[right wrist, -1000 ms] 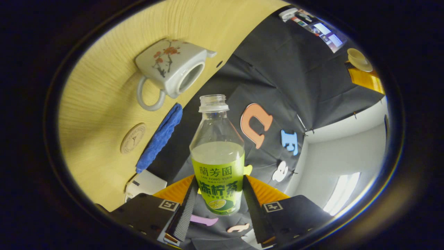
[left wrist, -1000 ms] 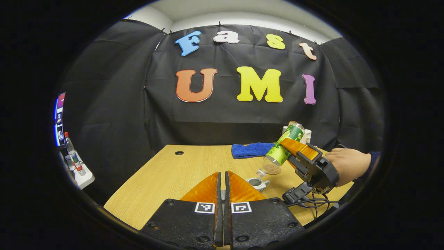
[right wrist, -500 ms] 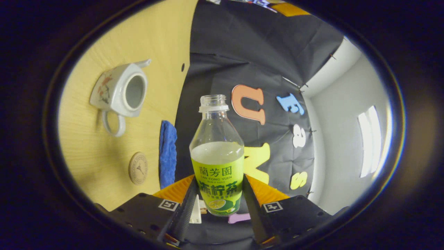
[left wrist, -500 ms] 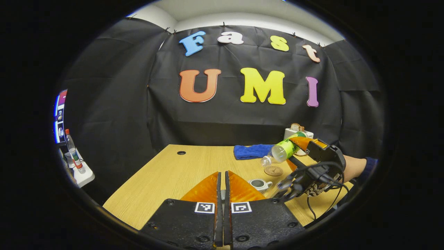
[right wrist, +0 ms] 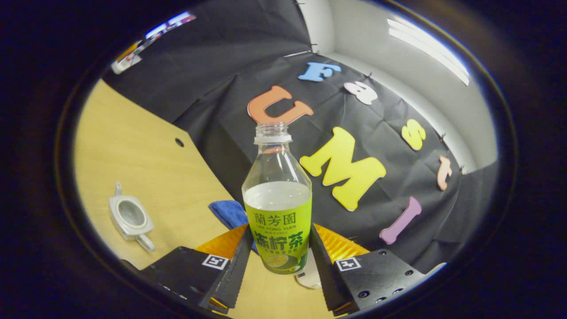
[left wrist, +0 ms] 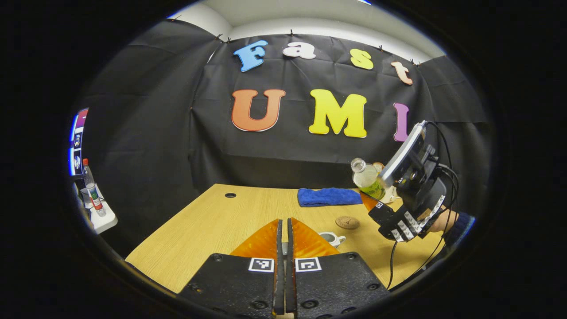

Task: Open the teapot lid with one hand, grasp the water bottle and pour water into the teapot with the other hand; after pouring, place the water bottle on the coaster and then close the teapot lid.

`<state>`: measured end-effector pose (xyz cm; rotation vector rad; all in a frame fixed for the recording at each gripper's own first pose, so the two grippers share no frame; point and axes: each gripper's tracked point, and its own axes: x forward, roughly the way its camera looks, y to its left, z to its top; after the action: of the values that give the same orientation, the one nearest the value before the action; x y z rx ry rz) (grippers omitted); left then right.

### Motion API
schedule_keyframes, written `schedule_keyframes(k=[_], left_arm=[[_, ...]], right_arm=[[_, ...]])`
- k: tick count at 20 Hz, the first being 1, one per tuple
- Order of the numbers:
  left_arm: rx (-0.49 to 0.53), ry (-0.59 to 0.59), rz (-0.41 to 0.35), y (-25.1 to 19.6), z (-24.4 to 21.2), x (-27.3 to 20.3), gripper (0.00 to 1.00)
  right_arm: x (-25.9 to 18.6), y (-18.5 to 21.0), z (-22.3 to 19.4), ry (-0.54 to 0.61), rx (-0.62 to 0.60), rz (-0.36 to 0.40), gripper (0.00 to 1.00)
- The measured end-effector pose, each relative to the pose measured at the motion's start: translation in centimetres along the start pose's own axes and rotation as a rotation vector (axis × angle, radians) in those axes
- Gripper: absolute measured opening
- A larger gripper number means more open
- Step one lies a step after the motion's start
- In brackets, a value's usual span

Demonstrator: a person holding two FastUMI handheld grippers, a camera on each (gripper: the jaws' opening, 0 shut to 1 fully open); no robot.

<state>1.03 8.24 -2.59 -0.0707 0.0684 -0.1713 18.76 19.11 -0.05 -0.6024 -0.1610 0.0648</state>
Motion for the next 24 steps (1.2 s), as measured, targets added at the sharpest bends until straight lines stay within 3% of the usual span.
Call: schedule_keyframes(k=[3, 5, 9, 12, 24], left_arm=[[0.009, -0.004, 0.005, -0.1, 0.0, 0.2, 0.04], [0.002, -0.007, 0.017, 0.2, 0.1, 0.2, 0.04], [0.019, -0.021, 0.015, 0.2, 0.4, 0.1, 0.04], [0.017, -0.014, 0.010, 0.0, 0.1, 0.3, 0.04], [0.053, 0.006, 0.022, -0.3, -0.5, 0.6, 0.04]], right_arm=[[0.6, 0.9, 0.1, 0.019, 0.282, 0.114, 0.72], [1.6, 0.4, -0.7, 0.053, 0.424, 0.115, 0.72], [4.4, 1.5, -5.7, 0.227, 0.659, 0.128, 0.74], [5.7, 2.1, -7.8, 0.302, 0.706, 0.116, 0.72], [6.9, 4.8, -9.3, 0.352, 0.728, 0.155, 0.75]])
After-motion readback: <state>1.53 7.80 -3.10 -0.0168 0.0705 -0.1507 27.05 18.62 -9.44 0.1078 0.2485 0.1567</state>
